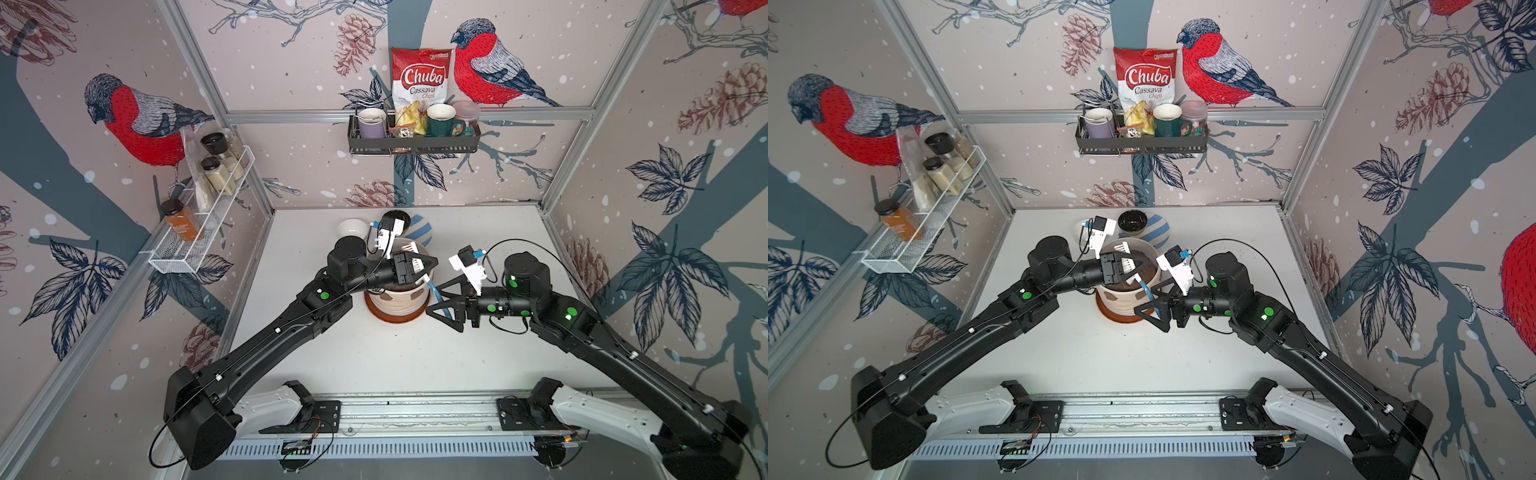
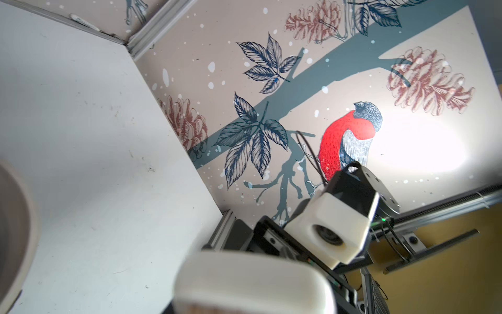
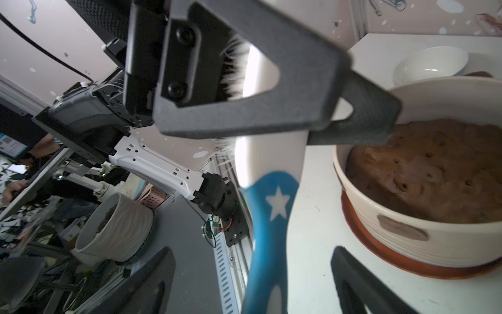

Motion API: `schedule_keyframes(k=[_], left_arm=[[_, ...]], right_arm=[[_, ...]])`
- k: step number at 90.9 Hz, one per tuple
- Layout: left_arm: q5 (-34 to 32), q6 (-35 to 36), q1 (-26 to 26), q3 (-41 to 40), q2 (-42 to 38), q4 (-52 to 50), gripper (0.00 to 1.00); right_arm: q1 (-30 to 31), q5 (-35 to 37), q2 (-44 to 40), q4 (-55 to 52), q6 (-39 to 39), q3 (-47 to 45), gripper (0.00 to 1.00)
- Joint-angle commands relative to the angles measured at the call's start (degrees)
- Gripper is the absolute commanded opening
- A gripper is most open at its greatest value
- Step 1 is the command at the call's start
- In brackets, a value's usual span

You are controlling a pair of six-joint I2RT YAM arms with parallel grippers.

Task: Scrub the dried mud off the ceramic pot
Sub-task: Pick up the brush from the center of the board.

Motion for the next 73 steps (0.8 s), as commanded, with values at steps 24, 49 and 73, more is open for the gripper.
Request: schedule_keyframes(k=[24,49,73], left_arm=[[7.64,0.26,0.14,-1.14,-0.19,10.44,0.0],[7.55,1.28,0.14,-1.66,-0.8,11.07,0.5],[0.9,7.3,1.92,0.06,-3.42,-4.3,0.85]], right_arm=[[-1.46,-6.73,1.02,6.93,5.39,0.17,0.4],[-1.41,-3.69,2.63,3.17,2.8,1.47,0.03],[1.98,18.74,1.8,-8.66,-8.24,4.81,0.0]])
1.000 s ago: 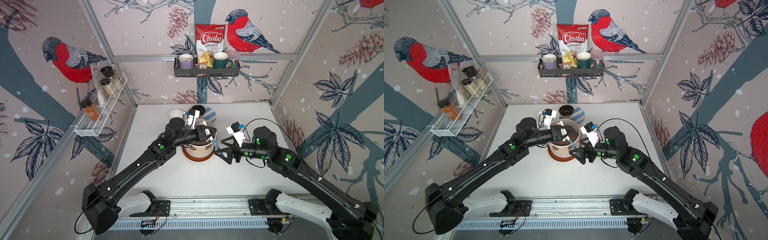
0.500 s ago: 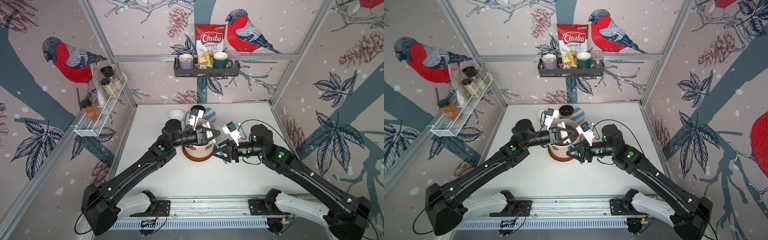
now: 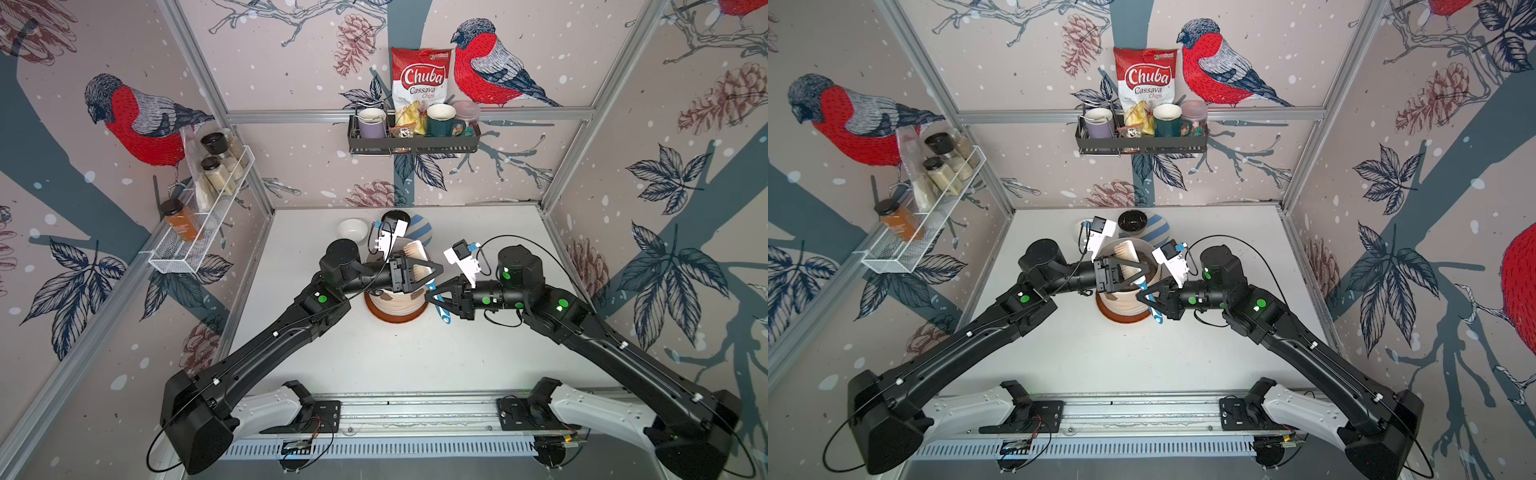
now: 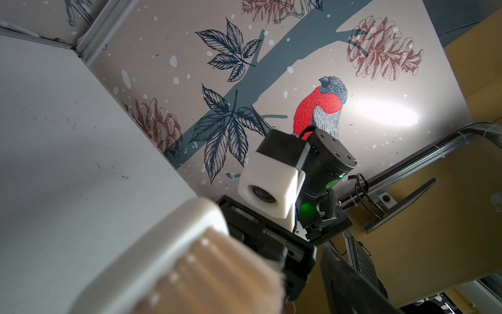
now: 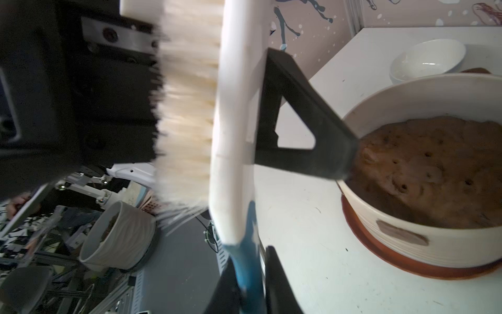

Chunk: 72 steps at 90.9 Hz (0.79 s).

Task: Scrub the dried mud off the ceramic pot
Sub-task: Pick up the brush from the center of the board.

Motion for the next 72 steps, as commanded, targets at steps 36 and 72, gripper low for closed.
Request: schedule_keyframes(k=[36,72], left_arm=[[-7.56,0.46,1.57,1.44,-0.52,-10.55,0.91],[-8.68,-5.51,1.58,3.43,5.61,-12.32,0.68]], right_arm=[[11.91,48.79,1.14,-6.71,-14.09,2.3,0.0],[21.75,75.24,9.06,-6.46,-22.25,5.1,0.0]])
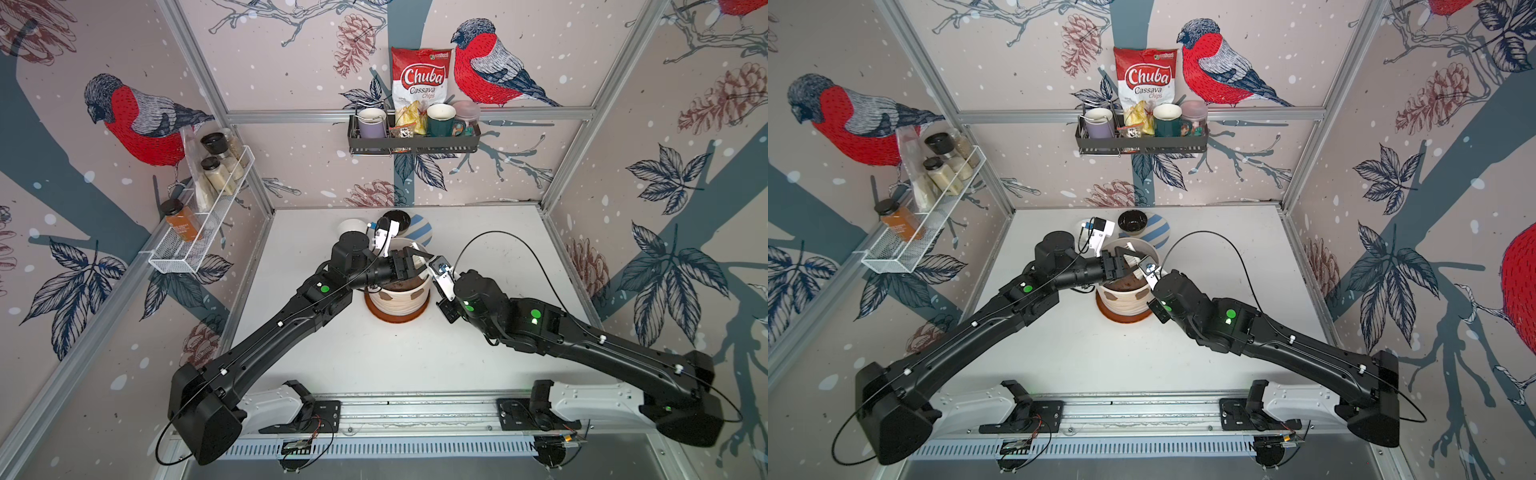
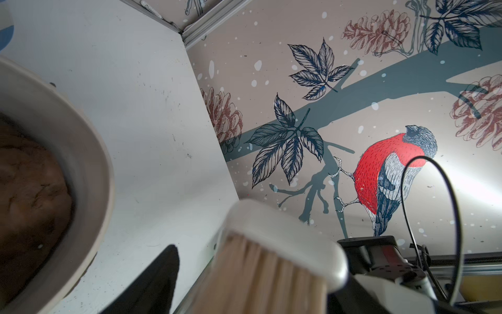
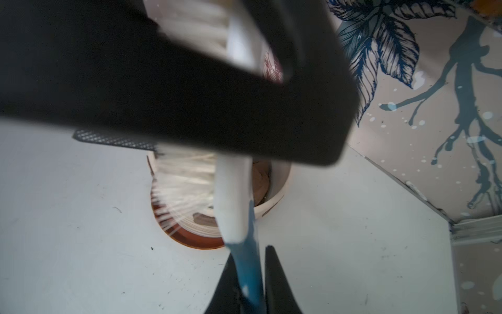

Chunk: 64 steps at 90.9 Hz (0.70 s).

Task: Scrub the dried mud off the ceramic pot
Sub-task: Pick up the brush from the center of the board.

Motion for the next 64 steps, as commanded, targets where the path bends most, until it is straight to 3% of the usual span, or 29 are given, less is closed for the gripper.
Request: schedule_keyframes(k=[1,13,24,36,64], left_arm=[[0.09,-0.63,0.14,-0.07,0.31,1.45,0.67],[1.24,-1.47,0.14,-1.78,0.16,6.56,0.42],[3.73,-1.51,0.14,-2.53,-0.19,11.24,0.27],[5.65,-1.72,0.14,-3.84,-1.09,16.32,0.2],[8.05,3.59,0.14,-4.87,-3.72,15.77,0.14]], right_arm=[[1.12,8.18,0.81,1.28,-1.76,1.12,0.0],[0.82,1.69,-1.0,2.24,-0.65,0.14,0.0],[-0.49,-8.23,-3.19,2.12,-0.05,-0.27,0.03],[-1.34,-17.34,-4.04,-1.03,-0.04,0.24,0.34],[-18.01,-54.75,-8.78,-3.42,11.3,0.88,0.76]])
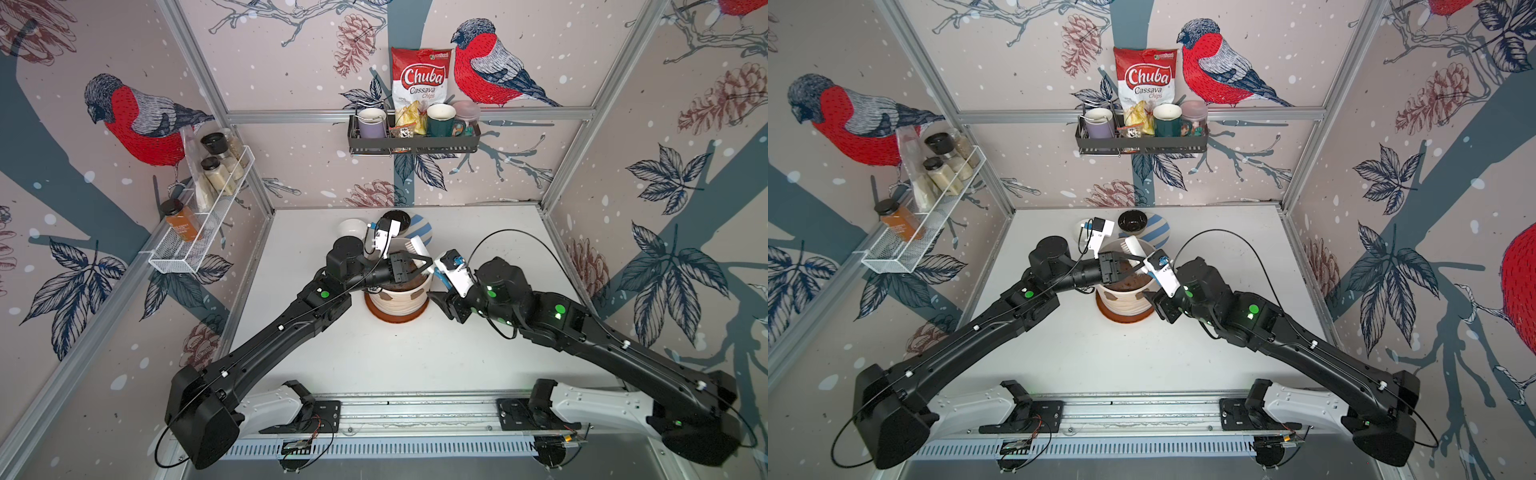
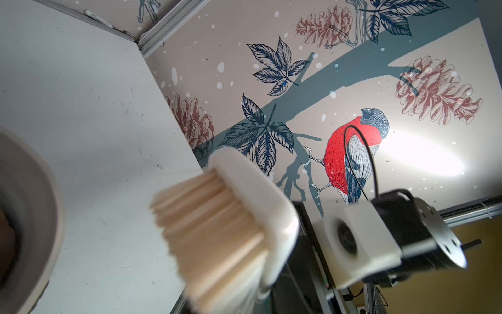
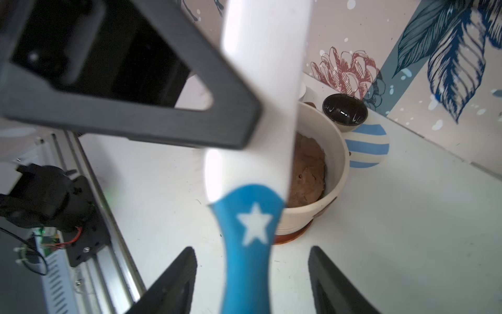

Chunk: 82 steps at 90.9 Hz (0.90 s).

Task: Scrub the dried mud off the ceramic pot
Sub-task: Pick up the brush from the center of the board.

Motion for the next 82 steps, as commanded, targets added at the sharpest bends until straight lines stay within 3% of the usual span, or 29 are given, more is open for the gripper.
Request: schedule_keyframes(k=[1,8,18,46,59,82], left_arm=[[2.69,3.21,0.14,-0.37,-0.83,3.75,0.14],[3.72,4.4,0.14,-0.42,-0.98,3.32,0.14],[4.76,4.86,0.14,-0.75,-1.11,3.32,0.12],[5.17,4.48,0.14,-1.63,-1.96,3.27,0.1],[5.02,3.94,0.14,-1.91,-1.96,3.89,0.11],[4.69,3.6,0.14,-2.25,-2.41,3.35,0.22]], right_arm=[[-4.84,-20.47,-1.29,-0.6,6.49,0.29,0.76],[-6.74,-25.63,-1.65,-0.31,7.51,0.24,0.8],[-7.39,-26.56,-2.05,0.85,8.65,-0.23,0.78],[-8.43,-25.99,-1.09,5.28,10.54,0.09,0.5],[-7.97,-26.44,0.47,7.25,11.27,0.36,0.42],[-7.04,-23.79,1.95,6.49,9.94,0.4,0.02]])
